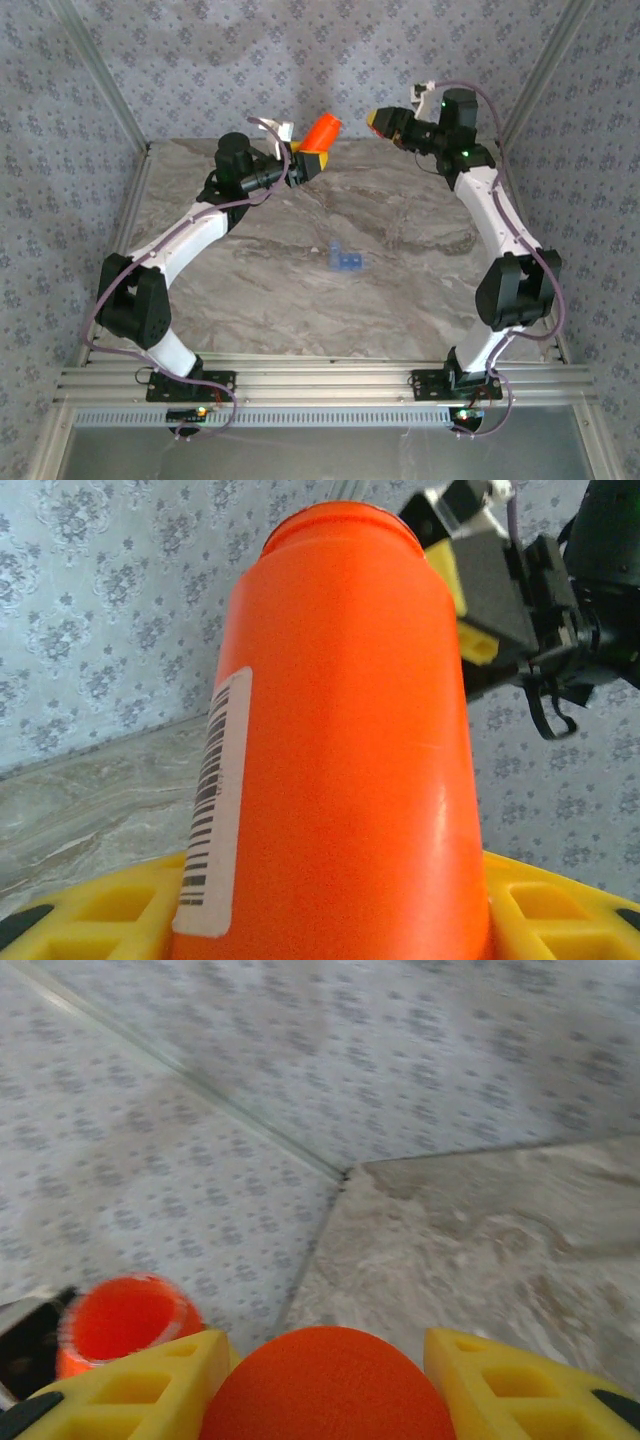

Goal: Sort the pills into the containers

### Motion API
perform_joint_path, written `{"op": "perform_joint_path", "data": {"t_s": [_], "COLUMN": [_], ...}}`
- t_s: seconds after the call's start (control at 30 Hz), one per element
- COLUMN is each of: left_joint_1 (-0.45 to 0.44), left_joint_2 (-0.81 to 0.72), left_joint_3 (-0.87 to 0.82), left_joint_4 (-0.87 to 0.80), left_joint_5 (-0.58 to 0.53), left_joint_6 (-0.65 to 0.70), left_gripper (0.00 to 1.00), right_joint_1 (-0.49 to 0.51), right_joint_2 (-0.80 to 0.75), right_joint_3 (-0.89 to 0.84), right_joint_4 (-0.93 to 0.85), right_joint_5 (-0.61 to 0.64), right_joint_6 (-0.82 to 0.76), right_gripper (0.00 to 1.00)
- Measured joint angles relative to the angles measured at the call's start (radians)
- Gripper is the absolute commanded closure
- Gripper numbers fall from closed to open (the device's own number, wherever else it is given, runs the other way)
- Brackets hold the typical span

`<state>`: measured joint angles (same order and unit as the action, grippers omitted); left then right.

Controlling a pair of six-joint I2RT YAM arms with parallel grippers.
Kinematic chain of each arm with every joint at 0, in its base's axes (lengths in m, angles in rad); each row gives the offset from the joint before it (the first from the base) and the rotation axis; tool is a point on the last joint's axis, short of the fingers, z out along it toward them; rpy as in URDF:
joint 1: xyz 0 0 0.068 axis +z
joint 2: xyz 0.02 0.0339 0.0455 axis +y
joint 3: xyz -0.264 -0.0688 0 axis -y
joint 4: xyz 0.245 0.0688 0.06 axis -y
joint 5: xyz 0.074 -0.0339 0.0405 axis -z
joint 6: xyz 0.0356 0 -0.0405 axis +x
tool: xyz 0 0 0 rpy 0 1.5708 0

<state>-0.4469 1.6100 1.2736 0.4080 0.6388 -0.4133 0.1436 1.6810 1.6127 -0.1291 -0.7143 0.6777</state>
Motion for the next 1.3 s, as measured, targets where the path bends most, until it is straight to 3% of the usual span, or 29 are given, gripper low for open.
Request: {"op": "perform_joint_path", "data": {"t_s": [0.33, 0.57, 0.77, 0.93, 1.07, 1.3], "left_joint_1": [0.000, -0.011, -0.021, -0.030, -0.038, -0.055], "left_joint_2": [-0.045, -0.090, -0.121, -0.144, -0.145, -0.148], "left_joint_3": [-0.048, -0.093, -0.143, -0.176, -0.195, -0.272], "left_joint_4": [-0.050, -0.059, -0.068, -0.066, -0.051, 0.034], "left_joint_5": [-0.088, -0.120, -0.141, -0.165, -0.183, -0.192], "left_joint_6": [0.062, 0.101, 0.126, 0.141, 0.150, 0.164], "left_gripper": [1.00, 1.00, 1.00, 1.00, 1.00, 1.00], "right_joint_1": [0.002, 0.105, 0.168, 0.203, 0.222, 0.246], "right_joint_2": [-0.086, -0.140, -0.135, -0.087, -0.034, -0.013], "right_joint_3": [-0.331, -0.560, -0.692, -0.761, -0.780, -0.818], "right_joint_4": [-0.198, -0.172, -0.086, 0.004, 0.052, 0.104], "right_joint_5": [0.419, 0.713, 0.869, 0.922, 0.933, 0.936], "right_joint_6": [-0.172, -0.251, -0.249, -0.236, -0.211, -0.151], "right_gripper": [0.64, 0.64, 0.62, 0.59, 0.52, 0.20]}}
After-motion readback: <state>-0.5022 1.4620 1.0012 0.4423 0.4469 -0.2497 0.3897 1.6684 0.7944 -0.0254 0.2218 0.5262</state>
